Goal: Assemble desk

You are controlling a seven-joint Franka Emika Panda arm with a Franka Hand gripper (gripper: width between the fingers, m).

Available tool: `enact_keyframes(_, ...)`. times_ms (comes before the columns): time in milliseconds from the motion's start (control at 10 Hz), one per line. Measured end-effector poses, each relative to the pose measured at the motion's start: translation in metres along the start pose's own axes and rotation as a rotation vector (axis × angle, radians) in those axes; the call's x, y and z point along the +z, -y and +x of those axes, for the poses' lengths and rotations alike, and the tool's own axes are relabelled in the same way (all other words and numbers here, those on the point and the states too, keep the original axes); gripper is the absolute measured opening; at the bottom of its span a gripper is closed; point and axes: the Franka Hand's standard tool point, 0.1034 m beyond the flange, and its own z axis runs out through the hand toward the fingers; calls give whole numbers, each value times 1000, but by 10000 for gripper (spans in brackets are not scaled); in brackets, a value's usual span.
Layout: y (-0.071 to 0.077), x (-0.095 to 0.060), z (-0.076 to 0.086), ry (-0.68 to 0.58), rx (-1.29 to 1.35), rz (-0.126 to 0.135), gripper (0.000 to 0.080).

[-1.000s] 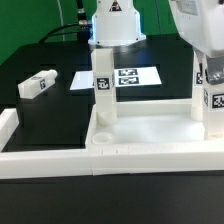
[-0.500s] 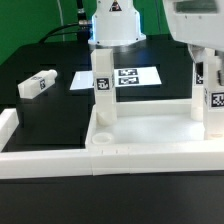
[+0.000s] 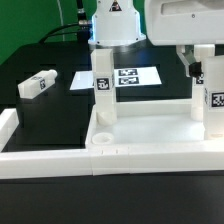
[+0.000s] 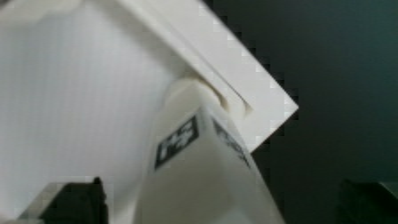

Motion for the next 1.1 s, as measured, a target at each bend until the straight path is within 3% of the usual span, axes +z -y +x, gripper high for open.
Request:
enact_keyframes(200,3,-1,8,-15,-348,-7,649)
enact_keyframes(400,4,1,6,-13,-312,-7,649)
enact_keyframes(600,4,1,6,-13,-298,-7,375)
enact_keyframes(700,1,1,7,-13,-223,-11,293)
enact_keyframes(1100,-7,2,11,-15,267,-10,293)
